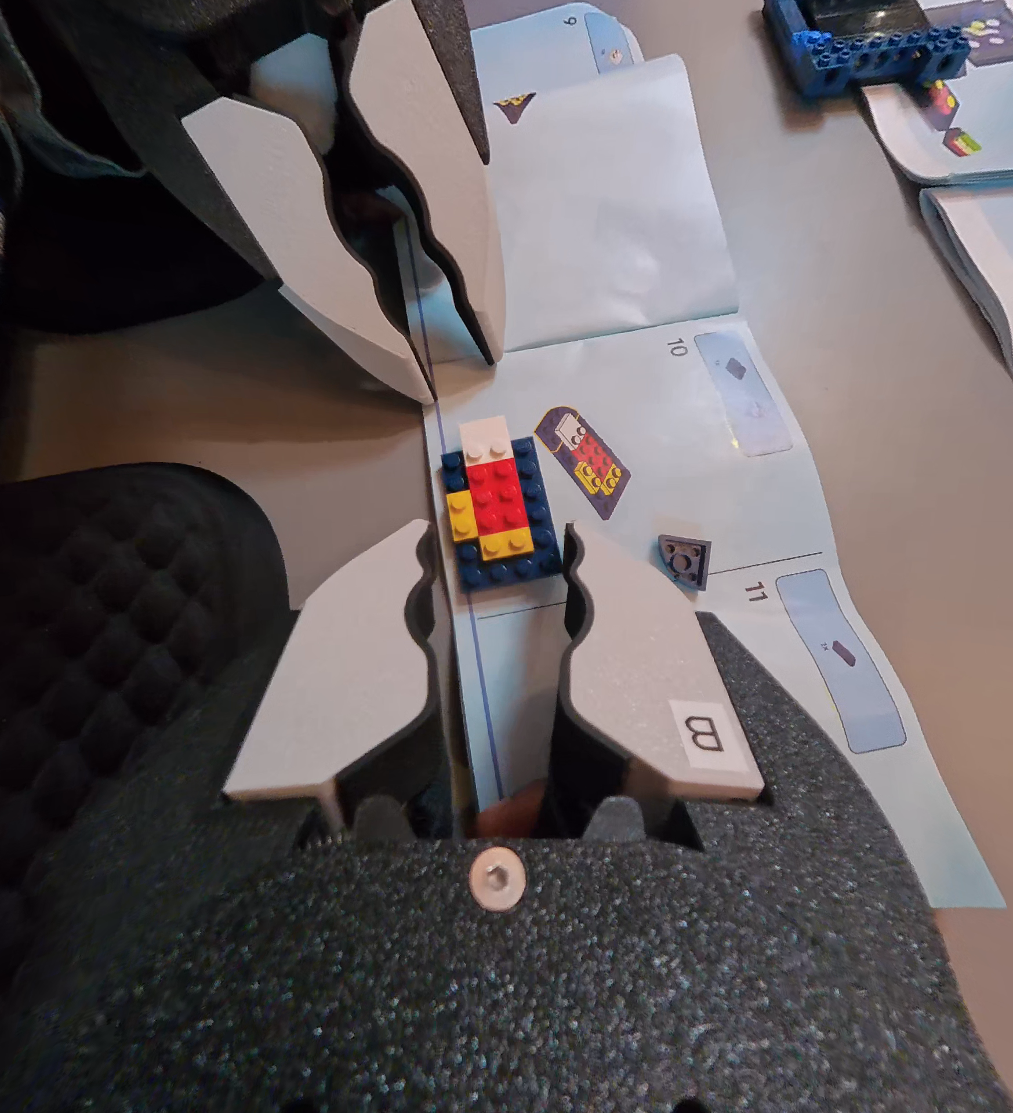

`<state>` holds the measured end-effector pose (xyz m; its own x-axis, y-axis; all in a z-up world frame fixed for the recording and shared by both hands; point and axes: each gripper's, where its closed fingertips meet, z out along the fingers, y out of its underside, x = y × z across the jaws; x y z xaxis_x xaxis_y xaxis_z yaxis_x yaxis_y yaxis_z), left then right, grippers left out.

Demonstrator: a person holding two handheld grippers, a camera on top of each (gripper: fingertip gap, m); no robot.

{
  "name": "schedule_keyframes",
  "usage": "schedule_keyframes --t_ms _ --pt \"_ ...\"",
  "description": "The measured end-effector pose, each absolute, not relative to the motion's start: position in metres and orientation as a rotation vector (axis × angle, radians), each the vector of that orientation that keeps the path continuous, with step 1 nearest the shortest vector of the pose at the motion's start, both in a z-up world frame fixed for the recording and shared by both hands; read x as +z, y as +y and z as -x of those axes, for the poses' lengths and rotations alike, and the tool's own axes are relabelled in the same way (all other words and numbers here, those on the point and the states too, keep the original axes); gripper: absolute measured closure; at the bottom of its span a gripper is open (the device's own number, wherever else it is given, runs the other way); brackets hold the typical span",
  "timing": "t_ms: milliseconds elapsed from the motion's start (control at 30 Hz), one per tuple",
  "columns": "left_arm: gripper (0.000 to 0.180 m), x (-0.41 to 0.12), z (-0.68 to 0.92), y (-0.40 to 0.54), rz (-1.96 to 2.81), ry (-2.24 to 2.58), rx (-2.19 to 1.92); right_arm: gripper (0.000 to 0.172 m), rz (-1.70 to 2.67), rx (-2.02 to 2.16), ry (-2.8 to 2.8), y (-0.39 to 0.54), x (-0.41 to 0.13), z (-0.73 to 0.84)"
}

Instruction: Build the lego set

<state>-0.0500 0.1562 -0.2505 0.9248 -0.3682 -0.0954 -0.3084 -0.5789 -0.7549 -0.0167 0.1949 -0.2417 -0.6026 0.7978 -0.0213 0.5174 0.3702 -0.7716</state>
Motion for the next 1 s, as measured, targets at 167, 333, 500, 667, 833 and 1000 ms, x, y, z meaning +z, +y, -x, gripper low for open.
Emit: schedule_keyframes --t_ms 167,333,500,667,833,1000 --pt "0.158 -0.251 0.05 0.156 2.228 0.479 -0.09 0.131 1.087 1.095 -2.256 0.191 -0.24 0.022" --pt "0.158 -0.251 0.05 0.157 2.227 0.481 -0.086 0.135 1.054 1.065 -2.281 0.188 -0.247 0.023" --pt "0.158 -0.251 0.05 0.157 2.226 0.485 -0.082 0.139 1.061 1.043 -2.289 0.19 -0.247 0.022" --pt "0.158 -0.251 0.051 0.157 2.225 0.487 -0.08 0.139 1.121 1.008 -2.23 0.206 -0.241 0.022" --pt "0.158 -0.251 0.05 0.157 2.223 0.494 -0.07 0.14 1.22 0.95 -2.239 0.224 -0.245 0.012" --pt "0.158 -0.251 0.05 0.157 2.224 0.493 -0.074 0.129 1.228 1.028 -2.152 0.228 -0.226 0.024"
